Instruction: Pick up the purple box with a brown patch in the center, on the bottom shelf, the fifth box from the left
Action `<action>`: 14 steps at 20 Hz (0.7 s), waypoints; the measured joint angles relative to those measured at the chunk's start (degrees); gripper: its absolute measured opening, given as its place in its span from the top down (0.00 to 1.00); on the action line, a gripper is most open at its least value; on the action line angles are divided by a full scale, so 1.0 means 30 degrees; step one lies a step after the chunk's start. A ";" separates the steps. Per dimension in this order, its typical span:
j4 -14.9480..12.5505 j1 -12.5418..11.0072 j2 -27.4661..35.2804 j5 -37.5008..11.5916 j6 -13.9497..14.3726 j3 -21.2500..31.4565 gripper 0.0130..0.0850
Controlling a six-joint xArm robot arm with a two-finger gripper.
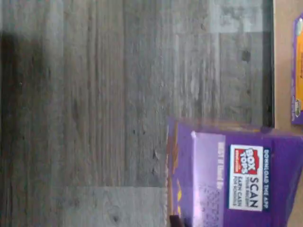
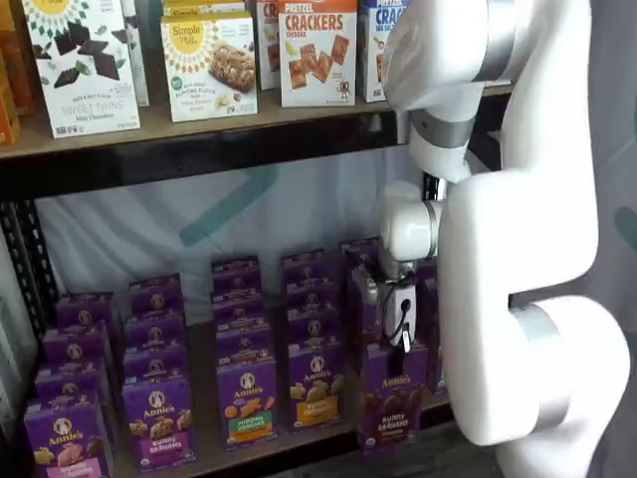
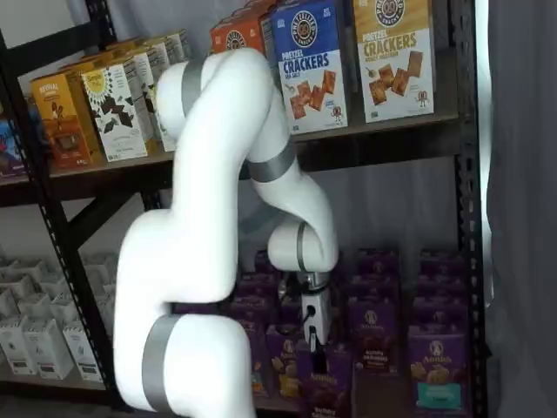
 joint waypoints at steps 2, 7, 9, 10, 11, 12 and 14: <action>0.0071 0.0112 -0.0649 -0.0080 0.0046 0.0656 0.72; 0.0797 0.0417 -0.2562 0.0019 -0.0324 0.2400 0.72; 0.0905 0.0544 -0.3348 0.0025 -0.0296 0.3086 0.72; 0.0948 0.0624 -0.3757 -0.0021 -0.0257 0.3457 0.72; 0.1022 0.0694 -0.4077 -0.0056 -0.0255 0.3746 0.72; 0.1082 0.0798 -0.4548 -0.0098 -0.0202 0.4153 0.72; 0.1297 0.1016 -0.5332 -0.0220 -0.0184 0.4834 0.72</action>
